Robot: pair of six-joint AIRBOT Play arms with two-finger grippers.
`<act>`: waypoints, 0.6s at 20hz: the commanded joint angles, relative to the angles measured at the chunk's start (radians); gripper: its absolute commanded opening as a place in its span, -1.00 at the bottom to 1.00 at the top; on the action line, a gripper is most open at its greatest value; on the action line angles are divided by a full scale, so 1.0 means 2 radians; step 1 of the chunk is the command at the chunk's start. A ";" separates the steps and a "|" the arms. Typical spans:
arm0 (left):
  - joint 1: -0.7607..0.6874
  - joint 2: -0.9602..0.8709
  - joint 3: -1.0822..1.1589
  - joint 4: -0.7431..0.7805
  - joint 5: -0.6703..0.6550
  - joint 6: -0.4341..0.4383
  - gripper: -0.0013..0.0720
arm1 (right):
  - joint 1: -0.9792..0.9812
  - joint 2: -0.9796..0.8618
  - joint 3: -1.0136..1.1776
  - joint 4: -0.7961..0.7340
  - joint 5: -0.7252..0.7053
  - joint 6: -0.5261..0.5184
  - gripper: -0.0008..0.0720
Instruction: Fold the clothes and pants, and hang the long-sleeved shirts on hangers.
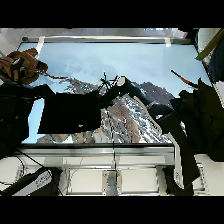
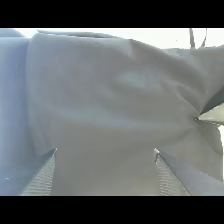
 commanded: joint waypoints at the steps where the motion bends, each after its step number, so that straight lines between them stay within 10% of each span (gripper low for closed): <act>1: 0.001 0.001 0.000 0.000 -0.001 0.000 0.91 | 0.009 -0.004 0.002 -0.007 -0.034 0.001 -0.91; 12: 0.001 0.023 0.000 0.000 -0.001 0.000 0.91 | -0.186 0.126 0.041 -0.178 0.164 0.001 -0.91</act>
